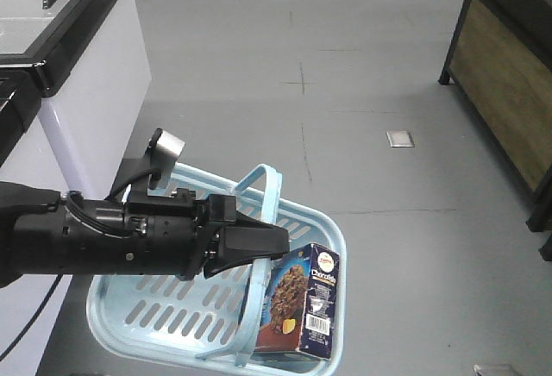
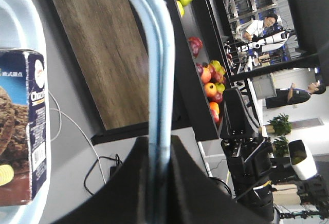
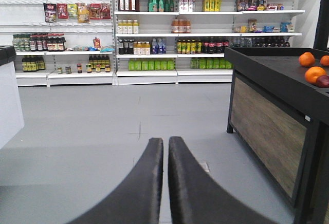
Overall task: Left arm holds basket, right arm returns cookies
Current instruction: 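Hold the basket with the left gripper while the base turns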
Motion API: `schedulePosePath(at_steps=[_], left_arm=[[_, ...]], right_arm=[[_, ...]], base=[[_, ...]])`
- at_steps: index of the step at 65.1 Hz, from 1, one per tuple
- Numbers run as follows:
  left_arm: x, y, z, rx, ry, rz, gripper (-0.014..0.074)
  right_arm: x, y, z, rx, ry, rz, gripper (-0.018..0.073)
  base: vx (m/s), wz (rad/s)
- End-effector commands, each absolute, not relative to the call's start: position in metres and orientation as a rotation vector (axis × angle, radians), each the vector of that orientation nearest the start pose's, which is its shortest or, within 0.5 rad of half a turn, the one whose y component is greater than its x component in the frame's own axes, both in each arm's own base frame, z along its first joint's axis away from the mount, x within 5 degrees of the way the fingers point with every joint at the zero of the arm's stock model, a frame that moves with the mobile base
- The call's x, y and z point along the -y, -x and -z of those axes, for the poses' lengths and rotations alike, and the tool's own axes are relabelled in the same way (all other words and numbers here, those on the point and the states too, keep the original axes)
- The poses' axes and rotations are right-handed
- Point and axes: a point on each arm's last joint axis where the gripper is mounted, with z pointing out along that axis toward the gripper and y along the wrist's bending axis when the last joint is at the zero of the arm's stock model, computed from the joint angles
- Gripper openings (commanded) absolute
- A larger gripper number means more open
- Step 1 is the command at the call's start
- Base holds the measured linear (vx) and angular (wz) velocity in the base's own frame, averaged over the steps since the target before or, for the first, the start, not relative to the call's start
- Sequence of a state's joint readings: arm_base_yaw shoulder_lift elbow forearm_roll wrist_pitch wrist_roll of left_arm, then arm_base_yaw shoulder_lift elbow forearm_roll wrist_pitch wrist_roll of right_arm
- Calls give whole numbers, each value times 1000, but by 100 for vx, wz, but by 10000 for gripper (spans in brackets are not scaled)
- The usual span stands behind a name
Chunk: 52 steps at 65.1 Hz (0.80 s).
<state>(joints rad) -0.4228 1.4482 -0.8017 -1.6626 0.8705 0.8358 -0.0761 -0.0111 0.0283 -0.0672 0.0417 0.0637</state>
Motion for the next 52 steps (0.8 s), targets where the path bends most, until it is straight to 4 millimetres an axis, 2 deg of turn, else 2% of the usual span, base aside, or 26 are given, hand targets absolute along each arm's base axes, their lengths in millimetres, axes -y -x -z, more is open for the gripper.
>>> schedulePosePath(at_steps=[1, 52], left_arm=[[181, -224, -298, -2123, -109, 1786, -3], [181, -224, -298, -2123, -108, 1785, -3]], right_arm=[[4, -56, -202, -1474, -44, 77, -6], [4, -56, -202, -1474, -44, 77, -6]], base=[[32, 5], [39, 6]])
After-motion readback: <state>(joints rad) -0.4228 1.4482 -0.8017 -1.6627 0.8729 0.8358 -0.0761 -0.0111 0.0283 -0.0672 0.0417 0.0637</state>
